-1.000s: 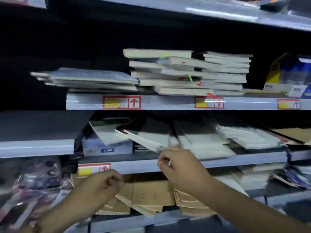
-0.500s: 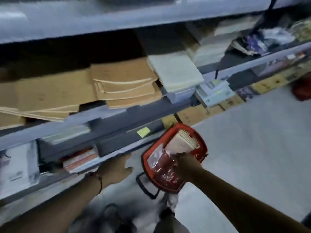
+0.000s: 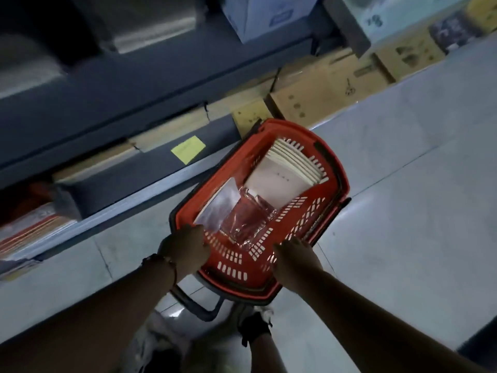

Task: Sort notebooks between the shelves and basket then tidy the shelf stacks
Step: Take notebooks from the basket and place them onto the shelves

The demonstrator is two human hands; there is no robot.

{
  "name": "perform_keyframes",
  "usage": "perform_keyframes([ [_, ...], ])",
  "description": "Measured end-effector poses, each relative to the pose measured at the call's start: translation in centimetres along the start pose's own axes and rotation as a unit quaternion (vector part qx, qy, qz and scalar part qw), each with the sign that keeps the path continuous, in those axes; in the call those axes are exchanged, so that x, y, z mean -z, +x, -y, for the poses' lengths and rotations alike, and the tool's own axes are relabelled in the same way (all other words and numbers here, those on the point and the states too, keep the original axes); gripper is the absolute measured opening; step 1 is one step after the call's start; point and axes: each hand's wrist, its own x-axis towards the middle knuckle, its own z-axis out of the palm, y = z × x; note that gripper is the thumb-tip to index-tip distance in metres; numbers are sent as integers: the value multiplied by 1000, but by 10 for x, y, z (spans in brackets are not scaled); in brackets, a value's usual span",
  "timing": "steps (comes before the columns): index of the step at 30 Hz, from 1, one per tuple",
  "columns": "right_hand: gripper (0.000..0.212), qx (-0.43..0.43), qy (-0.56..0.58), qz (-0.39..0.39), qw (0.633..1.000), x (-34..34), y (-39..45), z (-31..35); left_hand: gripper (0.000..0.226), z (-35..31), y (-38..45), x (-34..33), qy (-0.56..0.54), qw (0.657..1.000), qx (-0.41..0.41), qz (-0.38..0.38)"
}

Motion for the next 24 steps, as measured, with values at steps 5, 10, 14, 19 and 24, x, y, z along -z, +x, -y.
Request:
perform_keyframes([
  [5, 45, 12, -22, 18, 1000, -41, 61, -26, 40, -20, 76, -40, -23, 998, 44, -42],
  [10, 41, 19, 11, 12, 1000, -61, 99, -42, 71, -38, 111, -76, -44, 988, 127, -80],
  [14, 41, 11, 25, -4, 1000, -63, 115, -46, 57, -38, 124, -86, -9, 982, 149, -111],
  [19, 44, -2, 48, 2, 999, -64, 121, -42, 25, -41, 122, -102, 61, 993, 79, -61],
  [24, 39, -40, 137, 3, 990, -59, 122, -41, 20, -37, 114, -94, 50, 995, 56, -71],
])
